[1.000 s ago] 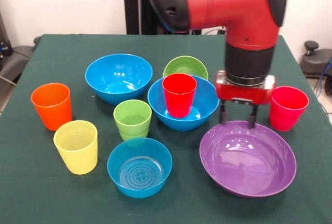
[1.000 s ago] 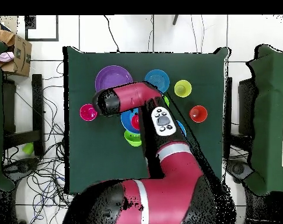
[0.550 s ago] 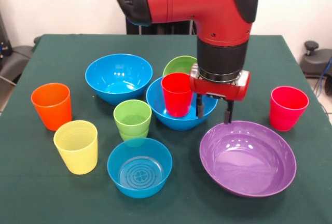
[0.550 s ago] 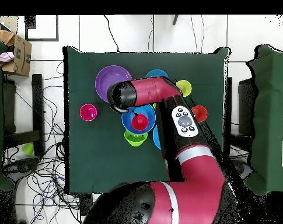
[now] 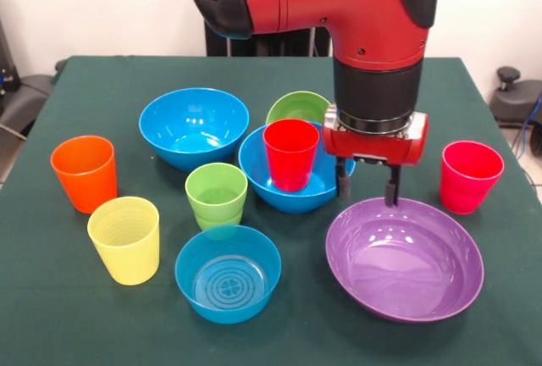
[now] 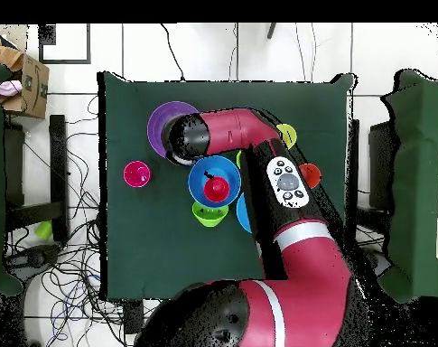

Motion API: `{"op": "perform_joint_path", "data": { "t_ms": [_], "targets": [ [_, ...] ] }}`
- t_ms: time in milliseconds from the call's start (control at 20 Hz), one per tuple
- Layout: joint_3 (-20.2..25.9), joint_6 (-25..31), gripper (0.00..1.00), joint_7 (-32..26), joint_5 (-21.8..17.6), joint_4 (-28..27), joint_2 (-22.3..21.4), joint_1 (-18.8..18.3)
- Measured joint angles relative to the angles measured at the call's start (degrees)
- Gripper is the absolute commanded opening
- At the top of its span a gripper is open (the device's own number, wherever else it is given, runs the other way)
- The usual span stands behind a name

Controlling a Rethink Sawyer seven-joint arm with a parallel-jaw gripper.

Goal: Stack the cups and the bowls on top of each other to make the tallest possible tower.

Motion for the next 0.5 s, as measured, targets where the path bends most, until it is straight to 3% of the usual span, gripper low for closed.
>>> {"op": "perform_joint_path", "data": {
  "t_ms": [500],
  "targets": [
    [1.6, 2.7, 1.00, -0.8, -0.3, -4.7, 0.5, 0.2]
  ]
}}
